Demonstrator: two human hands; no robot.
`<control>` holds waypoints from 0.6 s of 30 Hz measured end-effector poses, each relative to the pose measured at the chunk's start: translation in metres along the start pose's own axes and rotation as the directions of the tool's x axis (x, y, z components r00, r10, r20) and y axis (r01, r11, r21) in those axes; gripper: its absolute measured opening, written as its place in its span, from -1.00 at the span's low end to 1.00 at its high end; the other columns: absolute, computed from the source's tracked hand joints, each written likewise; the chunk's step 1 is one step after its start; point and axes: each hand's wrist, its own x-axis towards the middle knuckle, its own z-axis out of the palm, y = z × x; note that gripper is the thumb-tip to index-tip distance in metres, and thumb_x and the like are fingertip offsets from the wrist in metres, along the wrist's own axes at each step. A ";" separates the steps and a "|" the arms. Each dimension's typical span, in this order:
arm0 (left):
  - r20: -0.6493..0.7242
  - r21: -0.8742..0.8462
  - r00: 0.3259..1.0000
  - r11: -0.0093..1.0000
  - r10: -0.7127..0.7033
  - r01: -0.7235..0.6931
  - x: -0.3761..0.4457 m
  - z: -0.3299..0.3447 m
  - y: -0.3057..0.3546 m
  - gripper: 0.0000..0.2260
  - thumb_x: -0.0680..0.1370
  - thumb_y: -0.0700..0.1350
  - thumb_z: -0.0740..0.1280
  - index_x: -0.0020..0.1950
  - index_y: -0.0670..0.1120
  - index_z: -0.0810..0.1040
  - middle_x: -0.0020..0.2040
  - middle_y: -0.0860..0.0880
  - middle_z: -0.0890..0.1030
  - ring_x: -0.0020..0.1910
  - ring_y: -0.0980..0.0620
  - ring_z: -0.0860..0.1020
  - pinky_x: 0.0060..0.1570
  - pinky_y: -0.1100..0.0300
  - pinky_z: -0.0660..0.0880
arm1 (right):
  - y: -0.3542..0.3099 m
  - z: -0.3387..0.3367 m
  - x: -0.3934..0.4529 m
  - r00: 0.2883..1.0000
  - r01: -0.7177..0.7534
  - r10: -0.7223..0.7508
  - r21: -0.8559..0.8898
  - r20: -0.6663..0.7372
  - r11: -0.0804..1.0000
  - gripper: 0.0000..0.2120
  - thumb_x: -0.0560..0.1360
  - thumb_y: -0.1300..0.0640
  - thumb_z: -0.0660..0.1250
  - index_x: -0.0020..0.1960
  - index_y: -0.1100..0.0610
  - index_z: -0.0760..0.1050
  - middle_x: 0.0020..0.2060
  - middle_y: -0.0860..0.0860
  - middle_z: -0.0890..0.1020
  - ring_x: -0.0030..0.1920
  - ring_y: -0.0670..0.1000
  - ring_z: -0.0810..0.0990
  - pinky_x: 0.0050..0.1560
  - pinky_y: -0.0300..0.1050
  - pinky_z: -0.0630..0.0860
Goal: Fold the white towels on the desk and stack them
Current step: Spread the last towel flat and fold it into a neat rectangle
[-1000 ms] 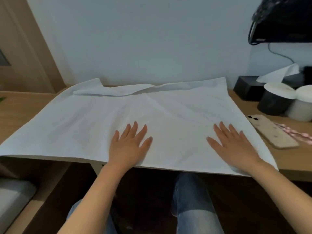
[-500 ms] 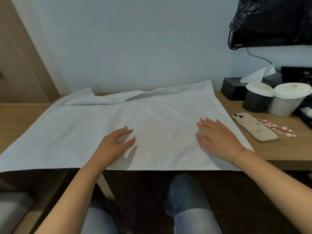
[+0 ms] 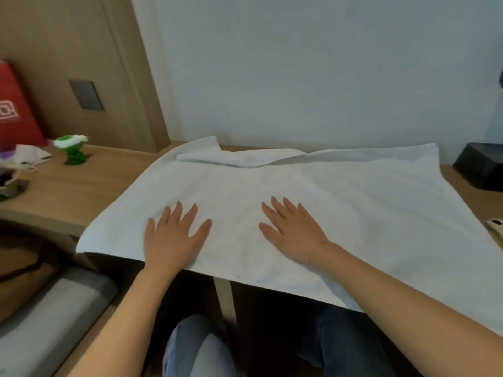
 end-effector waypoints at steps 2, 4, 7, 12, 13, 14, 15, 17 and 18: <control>-0.027 0.004 0.997 0.998 -0.070 0.070 0.001 -0.005 -0.024 -0.40 0.58 0.33 -0.15 0.60 0.19 -0.01 0.62 0.03 -0.03 0.59 -0.04 -0.08 0.51 -0.17 -0.15 | 0.001 0.001 0.000 1.000 -0.002 0.002 -0.022 -0.003 1.000 -0.40 0.59 -0.30 -0.20 0.58 -0.13 -0.18 0.57 -0.10 -0.18 0.56 0.01 -0.22 0.50 -0.02 -0.26; -0.044 -0.001 0.990 0.991 -0.132 0.132 0.005 -0.009 -0.049 -0.45 0.61 0.28 -0.12 0.60 0.18 0.01 0.62 0.00 -0.03 0.59 -0.07 -0.09 0.50 -0.20 -0.15 | 0.000 0.001 -0.001 1.000 -0.009 0.009 -0.039 -0.003 0.999 -0.40 0.59 -0.29 -0.21 0.58 -0.13 -0.19 0.57 -0.10 -0.19 0.56 0.02 -0.23 0.51 0.01 -0.25; -0.012 0.089 0.988 0.984 -0.152 0.153 0.010 -0.013 -0.080 -0.47 0.64 0.23 -0.12 0.60 0.15 0.01 0.62 -0.07 -0.09 0.58 -0.15 -0.12 0.51 -0.20 -0.10 | -0.002 -0.003 -0.003 1.000 -0.010 0.010 -0.046 0.003 0.999 -0.41 0.61 -0.27 -0.20 0.58 -0.12 -0.20 0.57 -0.09 -0.19 0.56 0.03 -0.24 0.52 0.02 -0.24; 0.106 -0.007 0.939 0.944 -0.328 0.331 0.022 -0.029 -0.089 -0.41 0.60 0.33 -0.12 0.60 0.17 -0.06 0.62 -0.03 -0.14 0.57 -0.22 -0.20 0.48 -0.31 -0.10 | -0.006 -0.010 -0.006 1.000 -0.001 0.001 -0.022 0.026 1.000 -0.41 0.62 -0.26 -0.16 0.58 -0.11 -0.14 0.58 -0.07 -0.14 0.57 0.03 -0.18 0.54 0.02 -0.19; 0.126 0.009 0.923 0.931 -0.364 0.366 0.026 -0.033 -0.086 -0.41 0.60 0.35 -0.14 0.59 0.17 -0.04 0.62 -0.03 -0.11 0.57 -0.24 -0.18 0.45 -0.35 -0.14 | -0.005 -0.014 -0.004 0.999 0.011 -0.010 -0.030 0.030 1.000 -0.41 0.61 -0.27 -0.13 0.58 -0.09 -0.09 0.58 -0.05 -0.08 0.57 0.05 -0.12 0.54 0.03 -0.11; 0.123 0.053 0.910 0.918 -0.397 0.393 0.032 -0.036 -0.083 -0.41 0.60 0.34 -0.16 0.59 0.16 0.01 0.62 -0.04 -0.05 0.57 -0.25 -0.13 0.43 -0.38 -0.20 | -0.005 -0.019 -0.001 0.999 0.021 -0.020 -0.042 0.028 0.999 -0.42 0.61 -0.26 -0.09 0.57 -0.06 0.03 0.57 -0.02 0.03 0.56 0.09 -0.01 0.53 0.05 0.02; 0.105 0.112 0.904 0.908 -0.414 0.403 0.038 -0.040 -0.078 -0.43 0.60 0.33 -0.16 0.57 0.15 0.09 0.61 -0.05 0.02 0.57 -0.26 -0.07 0.41 -0.40 -0.23 | -0.003 -0.026 0.005 0.999 0.030 -0.029 -0.051 0.018 0.998 -0.46 0.61 -0.24 -0.02 0.51 -0.03 0.19 0.52 0.02 0.20 0.50 0.12 0.15 0.45 0.05 0.18; 0.048 0.160 0.933 0.925 -0.356 0.344 0.054 -0.047 -0.063 -0.50 0.63 0.27 -0.08 0.52 0.12 0.22 0.59 -0.05 0.11 0.57 -0.20 0.01 0.43 -0.37 -0.20 | -0.001 -0.040 0.022 0.999 0.039 -0.040 -0.012 -0.013 0.999 -0.61 0.59 -0.16 0.11 0.29 0.02 0.44 0.27 -0.01 0.46 0.29 0.09 0.40 0.22 -0.04 0.39; 0.007 0.123 0.960 0.952 -0.282 0.279 0.064 -0.048 -0.053 -0.53 0.64 0.24 -0.01 0.51 0.11 0.24 0.59 -0.04 0.13 0.56 -0.16 0.05 0.46 -0.31 -0.12 | 0.000 -0.048 0.033 0.999 0.040 -0.039 0.037 -0.037 0.998 -0.67 0.59 -0.13 0.16 0.24 0.00 0.49 0.20 -0.03 0.51 0.22 0.05 0.45 0.16 -0.09 0.41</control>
